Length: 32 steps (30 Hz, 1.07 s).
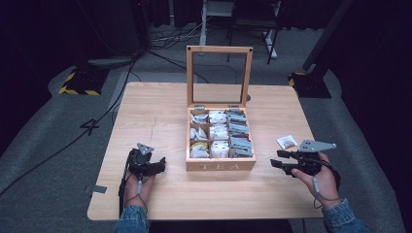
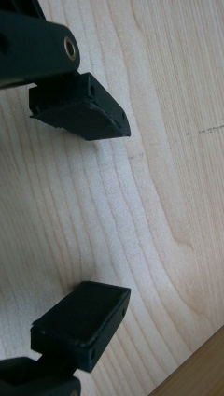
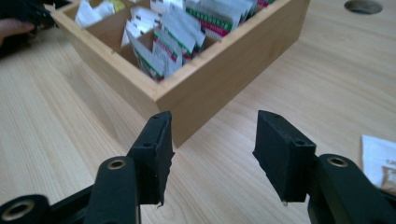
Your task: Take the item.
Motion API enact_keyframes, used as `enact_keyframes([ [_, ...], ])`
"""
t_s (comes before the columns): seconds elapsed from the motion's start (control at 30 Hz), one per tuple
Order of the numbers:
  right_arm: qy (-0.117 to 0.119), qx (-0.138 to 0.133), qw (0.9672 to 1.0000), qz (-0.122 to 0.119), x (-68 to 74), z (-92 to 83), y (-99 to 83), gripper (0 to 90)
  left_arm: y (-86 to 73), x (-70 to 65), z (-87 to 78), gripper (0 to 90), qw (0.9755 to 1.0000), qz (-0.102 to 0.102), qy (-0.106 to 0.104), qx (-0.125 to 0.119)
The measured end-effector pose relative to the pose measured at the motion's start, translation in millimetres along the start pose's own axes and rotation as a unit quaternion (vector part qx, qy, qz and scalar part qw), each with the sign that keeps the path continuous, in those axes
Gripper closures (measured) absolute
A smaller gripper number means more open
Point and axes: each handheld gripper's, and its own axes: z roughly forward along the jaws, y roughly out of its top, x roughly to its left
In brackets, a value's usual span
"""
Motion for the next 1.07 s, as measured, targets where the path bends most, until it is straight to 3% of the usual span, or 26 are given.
enact_keyframes([
  [0.23,0.003,0.018,0.9996,-0.023,2.9,24.2,-25.7,46.5,0.1,-0.2,0.2,20.2,1.0000,-0.002,-0.003,0.001],
  [0.63,0.004,0.048,0.9980,-0.040,2.0,48.3,-40.9,40.2,1.0,0.2,1.1,20.2,1.0000,-0.002,-0.002,0.000],
  [0.67,0.003,0.053,0.9977,-0.042,1.7,50.4,-43.2,39.0,1.1,0.1,1.1,20.2,1.0000,-0.002,-0.001,0.000],
  [0.77,-0.013,0.055,0.9965,-0.061,1.8,54.1,-44.3,23.4,1.2,0.1,1.3,20.2,1.0000,-0.003,-0.001,0.000],
  [0.8,-0.022,0.060,0.9966,-0.053,1.1,55.5,-43.6,18.3,1.2,0.1,1.3,20.2,1.0000,-0.003,-0.001,0.000],
  [1.07,-0.023,0.063,0.9964,-0.052,-0.2,56.9,-43.0,15.9,1.3,0.3,1.4,20.3,1.0000,-0.002,0.000,0.000],
])
